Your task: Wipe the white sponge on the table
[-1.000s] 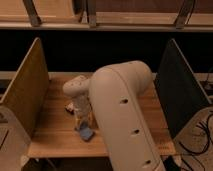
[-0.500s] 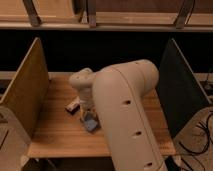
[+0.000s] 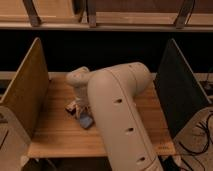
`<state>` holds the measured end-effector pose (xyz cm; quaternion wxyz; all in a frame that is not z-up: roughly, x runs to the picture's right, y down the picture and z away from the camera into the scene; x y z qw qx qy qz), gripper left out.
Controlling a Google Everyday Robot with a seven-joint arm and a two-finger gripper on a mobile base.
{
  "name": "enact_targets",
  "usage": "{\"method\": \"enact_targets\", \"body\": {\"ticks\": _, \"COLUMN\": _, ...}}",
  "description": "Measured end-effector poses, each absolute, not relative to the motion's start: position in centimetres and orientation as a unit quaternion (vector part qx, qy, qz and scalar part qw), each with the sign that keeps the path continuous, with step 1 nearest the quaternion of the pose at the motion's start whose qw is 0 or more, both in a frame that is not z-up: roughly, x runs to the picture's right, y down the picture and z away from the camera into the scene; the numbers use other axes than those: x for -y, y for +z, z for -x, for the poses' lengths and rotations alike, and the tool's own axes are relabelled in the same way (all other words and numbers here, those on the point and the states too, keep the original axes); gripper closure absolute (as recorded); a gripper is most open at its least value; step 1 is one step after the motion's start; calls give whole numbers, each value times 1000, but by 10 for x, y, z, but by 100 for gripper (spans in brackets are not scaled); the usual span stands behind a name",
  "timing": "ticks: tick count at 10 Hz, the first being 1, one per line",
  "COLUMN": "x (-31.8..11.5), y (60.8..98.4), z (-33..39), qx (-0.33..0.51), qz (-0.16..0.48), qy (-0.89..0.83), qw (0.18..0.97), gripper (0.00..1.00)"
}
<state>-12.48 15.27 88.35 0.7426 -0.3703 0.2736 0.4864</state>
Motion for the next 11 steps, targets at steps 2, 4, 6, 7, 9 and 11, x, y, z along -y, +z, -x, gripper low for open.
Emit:
{"method": "enact_targets", "body": {"ticks": 2, "x": -152, "y": 889, "z": 137, "qx": -268, "qz": 379, "qy": 472, "qw": 749, "gripper": 100}}
{"method": "enact_targets", "body": {"ticks": 4, "x": -152, "y": 890, "z": 153, "qx": -259, "qz": 379, "qy": 458, "qw": 761, "gripper": 100}}
{"method": "enact_targets", "body": {"ticks": 6, "x": -162, "y": 879, "z": 179, "qx": -241, "qz": 388, "qy": 439, "qw": 774, "gripper": 100}}
{"method": "enact_targets", "body": {"ticks": 7, "x": -169, "y": 872, "z": 186, "qx": -237, "qz": 393, "qy": 432, "qw": 776, "gripper": 100}}
{"method": "enact_targets", "body": {"ticks": 9, "x": -194, "y": 856, "z": 188, "qx": -244, "qz": 408, "qy": 429, "qw": 768, "gripper": 100}}
{"method": "enact_targets", "body": {"ticks": 11, "x": -215, "y": 845, "z": 177, "qx": -265, "qz": 413, "qy": 434, "qw": 755, "gripper": 100}}
